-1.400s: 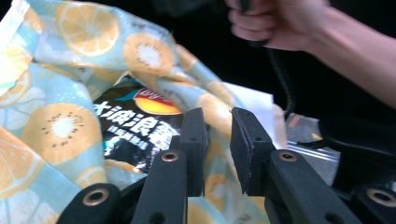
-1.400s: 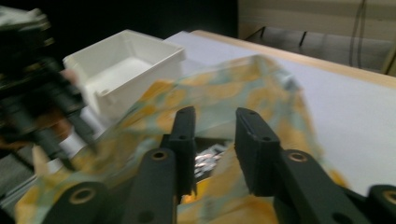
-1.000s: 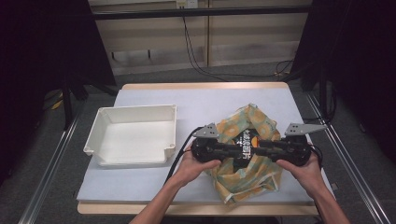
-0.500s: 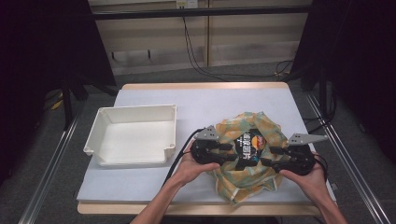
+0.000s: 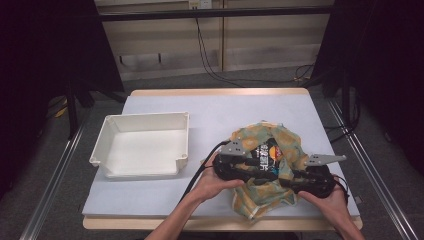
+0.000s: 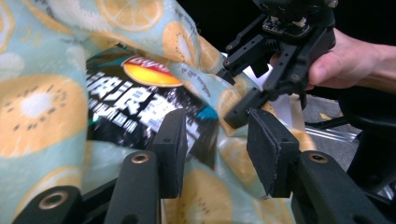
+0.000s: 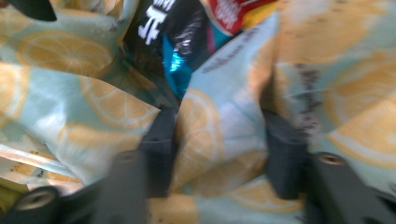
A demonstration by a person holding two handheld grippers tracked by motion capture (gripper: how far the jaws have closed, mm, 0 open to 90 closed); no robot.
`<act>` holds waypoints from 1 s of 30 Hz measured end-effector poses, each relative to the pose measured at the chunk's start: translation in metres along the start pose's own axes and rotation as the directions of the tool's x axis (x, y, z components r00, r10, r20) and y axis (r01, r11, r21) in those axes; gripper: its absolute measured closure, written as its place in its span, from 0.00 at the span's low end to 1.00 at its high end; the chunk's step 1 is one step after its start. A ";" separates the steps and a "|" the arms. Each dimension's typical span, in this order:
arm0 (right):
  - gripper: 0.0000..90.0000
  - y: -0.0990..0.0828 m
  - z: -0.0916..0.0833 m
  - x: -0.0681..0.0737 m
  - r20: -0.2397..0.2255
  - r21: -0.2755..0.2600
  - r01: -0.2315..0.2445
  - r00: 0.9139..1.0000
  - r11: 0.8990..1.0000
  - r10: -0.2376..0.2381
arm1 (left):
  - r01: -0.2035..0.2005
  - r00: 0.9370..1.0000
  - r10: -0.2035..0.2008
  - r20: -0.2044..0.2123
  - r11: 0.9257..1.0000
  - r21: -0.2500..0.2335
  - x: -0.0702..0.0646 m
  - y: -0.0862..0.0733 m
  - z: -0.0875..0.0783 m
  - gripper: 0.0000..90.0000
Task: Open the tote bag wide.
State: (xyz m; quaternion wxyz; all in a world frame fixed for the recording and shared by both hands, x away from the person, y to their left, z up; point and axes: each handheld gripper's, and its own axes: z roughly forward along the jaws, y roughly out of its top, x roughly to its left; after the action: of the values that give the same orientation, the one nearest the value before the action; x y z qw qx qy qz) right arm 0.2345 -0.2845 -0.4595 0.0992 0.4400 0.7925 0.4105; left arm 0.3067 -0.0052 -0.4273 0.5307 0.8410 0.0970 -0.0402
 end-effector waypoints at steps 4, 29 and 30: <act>0.86 -0.008 -0.014 -0.005 -0.006 -0.038 -0.026 1.000 0.999 0.026 | -0.013 1.000 0.013 0.024 1.000 -0.008 -0.006 0.008 0.000 0.70; 0.89 -0.047 -0.035 -0.011 -0.005 -0.099 -0.078 0.997 0.992 0.078 | -0.055 0.998 0.054 0.018 0.992 0.117 -0.001 0.020 0.070 0.74; 0.86 -0.047 -0.035 -0.012 -0.004 -0.101 -0.081 0.997 0.992 0.081 | -0.048 0.999 0.046 0.017 0.993 0.108 -0.001 0.020 0.071 0.73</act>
State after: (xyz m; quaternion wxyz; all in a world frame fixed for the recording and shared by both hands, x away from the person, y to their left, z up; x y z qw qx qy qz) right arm 0.1945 -0.3265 -0.4740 0.1046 0.4663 0.7523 0.4536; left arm 0.3125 -0.0772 -0.4405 0.4859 0.8703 0.0709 -0.0390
